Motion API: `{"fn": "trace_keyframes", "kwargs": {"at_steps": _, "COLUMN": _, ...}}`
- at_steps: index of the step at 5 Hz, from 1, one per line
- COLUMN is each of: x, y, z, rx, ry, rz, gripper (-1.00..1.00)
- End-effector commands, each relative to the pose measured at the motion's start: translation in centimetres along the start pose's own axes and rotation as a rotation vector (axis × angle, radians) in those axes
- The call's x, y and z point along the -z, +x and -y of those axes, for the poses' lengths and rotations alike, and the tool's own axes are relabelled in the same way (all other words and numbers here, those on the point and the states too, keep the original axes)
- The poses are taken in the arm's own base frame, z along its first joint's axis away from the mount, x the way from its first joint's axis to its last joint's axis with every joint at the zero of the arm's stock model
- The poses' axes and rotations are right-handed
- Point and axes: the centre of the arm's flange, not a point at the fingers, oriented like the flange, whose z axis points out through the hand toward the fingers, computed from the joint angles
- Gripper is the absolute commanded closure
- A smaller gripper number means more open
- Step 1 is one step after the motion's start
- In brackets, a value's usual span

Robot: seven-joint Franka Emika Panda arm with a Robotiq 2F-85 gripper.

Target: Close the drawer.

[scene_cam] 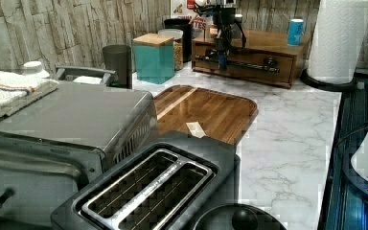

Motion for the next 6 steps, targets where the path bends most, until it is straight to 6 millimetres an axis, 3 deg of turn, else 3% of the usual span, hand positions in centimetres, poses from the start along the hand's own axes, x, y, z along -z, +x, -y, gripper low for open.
{"fn": "trace_keyframes", "kwargs": {"at_steps": 1, "x": 7.48, "y": -5.51, "z": -10.76, "rx": -0.152, "ry": -0.158, "rz": -0.136, "gripper": 1.0}}
{"fn": "trace_keyframes", "kwargs": {"at_steps": 6, "x": 7.49, "y": -5.51, "z": -10.77, "rx": -0.152, "ry": -0.158, "rz": -0.136, "gripper": 1.0}}
